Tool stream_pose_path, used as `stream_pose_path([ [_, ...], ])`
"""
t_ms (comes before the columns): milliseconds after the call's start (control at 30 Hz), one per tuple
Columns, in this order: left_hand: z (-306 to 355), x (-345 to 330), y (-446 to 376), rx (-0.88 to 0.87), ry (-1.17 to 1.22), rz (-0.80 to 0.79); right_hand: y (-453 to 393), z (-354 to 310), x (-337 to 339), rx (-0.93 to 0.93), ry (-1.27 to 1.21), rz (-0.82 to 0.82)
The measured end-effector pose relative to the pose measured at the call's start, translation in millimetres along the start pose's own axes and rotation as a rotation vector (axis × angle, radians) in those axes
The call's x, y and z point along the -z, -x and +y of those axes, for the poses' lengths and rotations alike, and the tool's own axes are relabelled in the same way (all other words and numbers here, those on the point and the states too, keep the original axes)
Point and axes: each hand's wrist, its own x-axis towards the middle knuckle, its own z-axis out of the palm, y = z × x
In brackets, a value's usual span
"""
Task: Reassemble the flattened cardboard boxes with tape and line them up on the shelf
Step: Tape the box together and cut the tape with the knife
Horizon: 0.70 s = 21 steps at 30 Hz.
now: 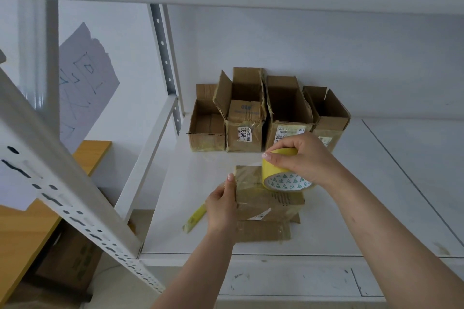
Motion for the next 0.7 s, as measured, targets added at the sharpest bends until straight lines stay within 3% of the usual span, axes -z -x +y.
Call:
stream_pose_path([
  [133,-3,1,-7,0.045,0.066,0.034,1,1,1,0.01,-0.008,-0.003],
  [400,-9,5,-16,0.02,-0.048,-0.015,2,4,-2,-0.002,-0.001,-0.01],
  [700,8,18,-19,-0.191,-0.339,-0.021,0,4,-7,0.011,0.075,-0.05],
])
